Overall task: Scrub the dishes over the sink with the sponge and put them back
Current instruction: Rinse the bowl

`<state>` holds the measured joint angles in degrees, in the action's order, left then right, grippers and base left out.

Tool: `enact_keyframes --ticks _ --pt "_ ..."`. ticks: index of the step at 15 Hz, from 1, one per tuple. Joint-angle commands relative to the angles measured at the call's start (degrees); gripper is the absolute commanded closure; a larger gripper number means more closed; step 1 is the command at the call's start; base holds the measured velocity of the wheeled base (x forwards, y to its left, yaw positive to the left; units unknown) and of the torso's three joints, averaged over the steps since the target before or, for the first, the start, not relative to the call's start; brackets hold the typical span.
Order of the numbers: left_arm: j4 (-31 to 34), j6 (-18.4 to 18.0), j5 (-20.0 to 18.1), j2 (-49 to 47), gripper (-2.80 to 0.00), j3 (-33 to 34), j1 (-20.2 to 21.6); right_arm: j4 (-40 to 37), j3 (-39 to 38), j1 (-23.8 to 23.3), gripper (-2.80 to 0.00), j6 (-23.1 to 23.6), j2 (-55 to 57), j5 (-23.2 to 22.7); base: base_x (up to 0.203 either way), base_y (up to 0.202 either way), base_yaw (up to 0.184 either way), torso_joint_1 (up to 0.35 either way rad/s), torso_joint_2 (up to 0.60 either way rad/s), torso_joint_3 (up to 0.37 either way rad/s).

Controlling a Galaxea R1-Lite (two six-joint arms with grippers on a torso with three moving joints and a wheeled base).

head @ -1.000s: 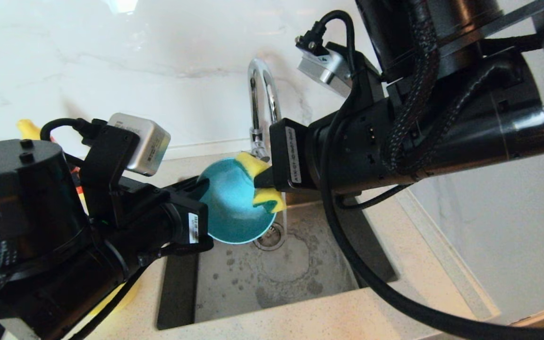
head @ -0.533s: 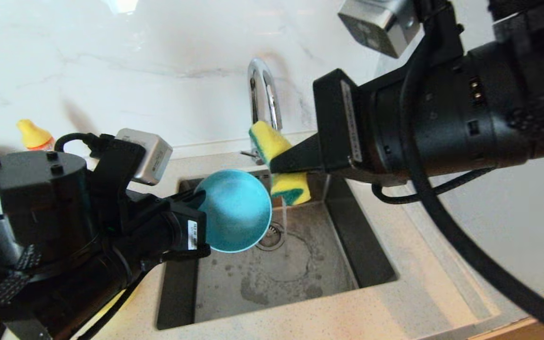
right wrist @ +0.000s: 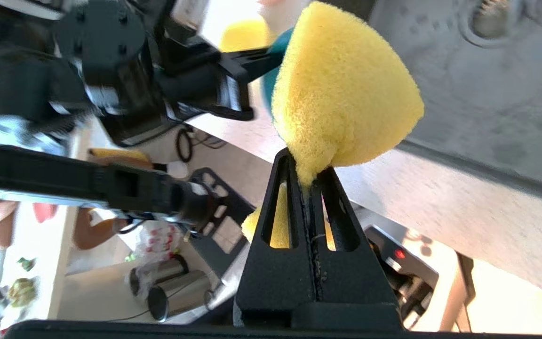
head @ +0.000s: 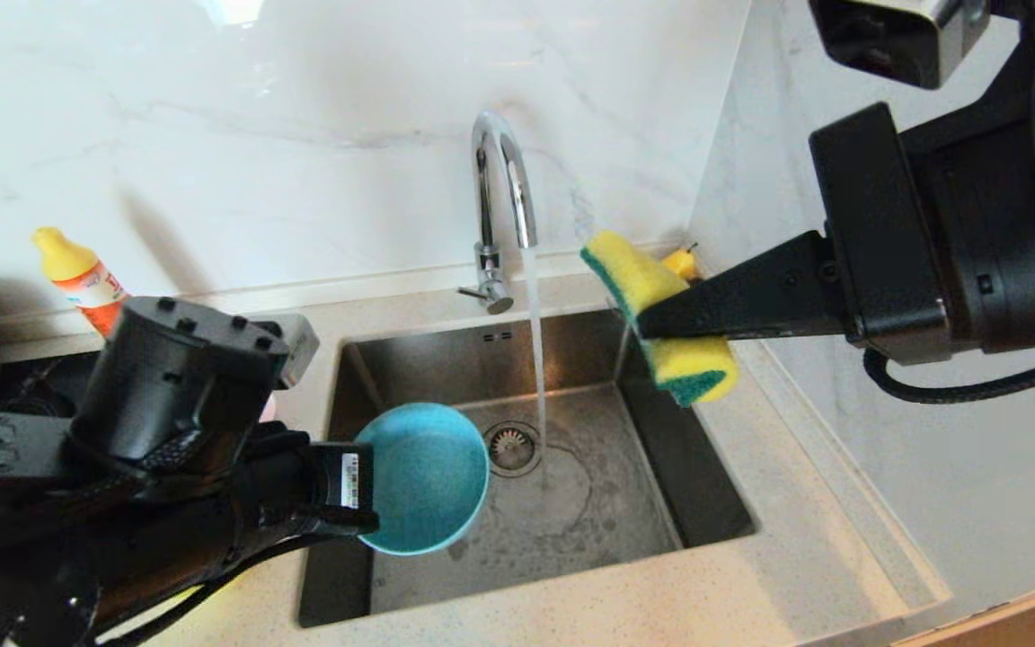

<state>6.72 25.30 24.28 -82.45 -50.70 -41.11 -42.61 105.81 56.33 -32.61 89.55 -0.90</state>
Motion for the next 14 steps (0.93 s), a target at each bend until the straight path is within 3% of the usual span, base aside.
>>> enact_keyframes --ticks 1,6,11,14 --pt "8.22 6.82 -3.98 -5.34 0.0 -4.56 1.34 -0.06 -2.92 -0.73 0.0 -0.17 -2.07 0.27 0.0 0.0 0.0 0.0 0.0 0.0" --pt "9.5 15.95 -8.92 -16.77 0.0 -13.96 3.53 0.07 -4.29 -0.79 0.0 -0.11 -2.98 0.29 0.0 0.0 0.0 0.0 0.0 0.0" --pt "8.87 22.15 -8.52 -26.93 0.0 -24.76 6.41 0.15 -5.99 -0.79 0.0 -0.09 -3.0 0.29 0.0 0.0 0.0 0.0 0.0 0.0" --pt "6.61 23.52 -7.05 -30.73 0.0 -29.51 7.43 0.15 -5.97 -0.79 0.0 0.0 -3.03 0.24 0.0 0.0 0.0 0.0 0.0 0.0"
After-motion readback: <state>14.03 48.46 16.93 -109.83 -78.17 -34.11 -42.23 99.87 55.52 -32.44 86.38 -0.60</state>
